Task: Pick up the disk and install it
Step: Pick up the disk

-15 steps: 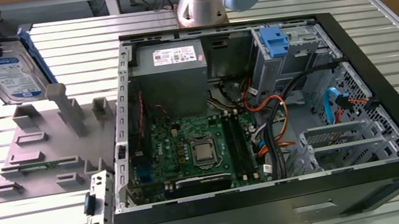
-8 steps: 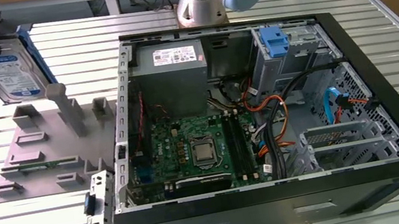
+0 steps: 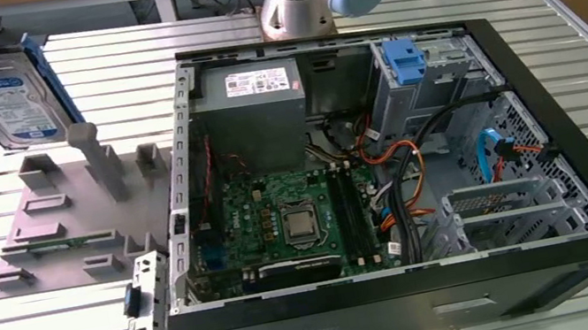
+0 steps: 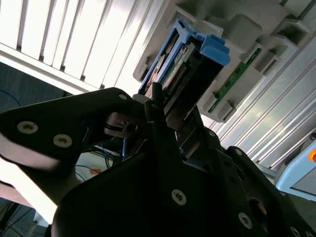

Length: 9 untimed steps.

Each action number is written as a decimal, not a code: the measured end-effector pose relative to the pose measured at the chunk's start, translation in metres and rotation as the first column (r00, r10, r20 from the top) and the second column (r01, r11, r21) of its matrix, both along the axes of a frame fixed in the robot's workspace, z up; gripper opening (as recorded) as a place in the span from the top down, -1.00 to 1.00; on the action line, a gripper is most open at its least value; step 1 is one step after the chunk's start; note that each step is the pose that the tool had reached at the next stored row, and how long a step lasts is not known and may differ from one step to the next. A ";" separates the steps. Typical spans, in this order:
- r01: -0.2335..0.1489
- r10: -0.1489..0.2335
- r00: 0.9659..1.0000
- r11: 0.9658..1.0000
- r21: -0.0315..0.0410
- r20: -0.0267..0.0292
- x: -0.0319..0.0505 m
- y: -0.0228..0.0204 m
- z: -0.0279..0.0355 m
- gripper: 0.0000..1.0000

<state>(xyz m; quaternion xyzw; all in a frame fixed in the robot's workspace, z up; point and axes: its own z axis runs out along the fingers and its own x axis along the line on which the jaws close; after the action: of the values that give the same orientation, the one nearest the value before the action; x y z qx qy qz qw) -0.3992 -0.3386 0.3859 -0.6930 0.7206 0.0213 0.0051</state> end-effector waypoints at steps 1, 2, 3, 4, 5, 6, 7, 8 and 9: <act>0.000 0.000 1.000 1.000 0.000 0.000 0.0000 0.0000 0.0009 0.30; 0.000 0.000 1.000 1.000 0.000 0.000 0.0000 0.0000 0.0019 0.30; 0.000 0.000 1.000 1.000 0.000 0.000 0.0000 0.0000 0.0028 0.30; 0.000 0.000 1.000 1.000 0.000 0.000 0.0000 0.0000 0.0041 0.30; 0.000 0.000 1.000 1.000 0.000 0.000 0.0000 0.0000 0.0052 0.30; 0.000 0.000 1.000 1.000 0.000 0.000 0.0000 0.0000 0.0065 0.30; 0.000 0.000 1.000 1.000 0.000 0.000 0.0000 0.0000 0.0078 0.30; 0.000 0.000 1.000 1.000 0.000 0.000 0.0000 0.0000 0.0091 0.30; 0.000 0.000 1.000 1.000 0.000 0.000 0.0000 0.0000 0.0104 0.30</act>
<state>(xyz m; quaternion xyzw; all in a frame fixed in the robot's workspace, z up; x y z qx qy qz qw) -0.3992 -0.3385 0.3964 -0.6930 0.7206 0.0212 0.0052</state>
